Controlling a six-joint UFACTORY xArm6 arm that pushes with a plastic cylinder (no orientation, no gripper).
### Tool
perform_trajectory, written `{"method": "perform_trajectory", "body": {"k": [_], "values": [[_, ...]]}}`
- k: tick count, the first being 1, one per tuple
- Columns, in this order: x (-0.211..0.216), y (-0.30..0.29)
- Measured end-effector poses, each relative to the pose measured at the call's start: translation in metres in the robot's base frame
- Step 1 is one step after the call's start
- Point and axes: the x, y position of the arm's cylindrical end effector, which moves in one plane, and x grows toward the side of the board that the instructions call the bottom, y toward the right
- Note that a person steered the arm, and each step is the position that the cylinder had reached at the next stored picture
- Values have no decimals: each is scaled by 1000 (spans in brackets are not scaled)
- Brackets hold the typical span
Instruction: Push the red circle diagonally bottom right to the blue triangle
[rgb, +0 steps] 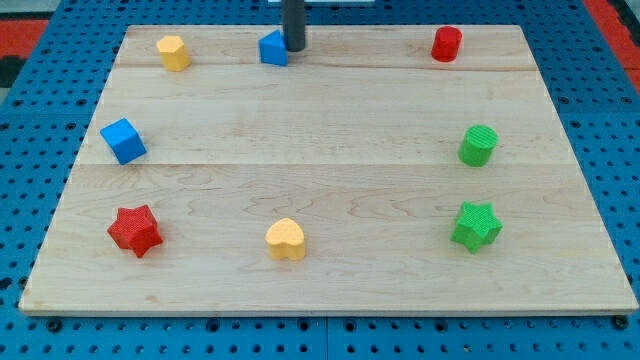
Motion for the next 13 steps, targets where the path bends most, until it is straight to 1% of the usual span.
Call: {"method": "perform_trajectory", "body": {"k": [1,2,3,4,5,6,7,8,9,10,11,12,13], "values": [[0,-39],[0,-42],[-15,50],[-40,159],[-40,202],[-29,239],[-7,236],[15,255],[32,262],[28,169],[32,129],[47,162],[68,125]]}}
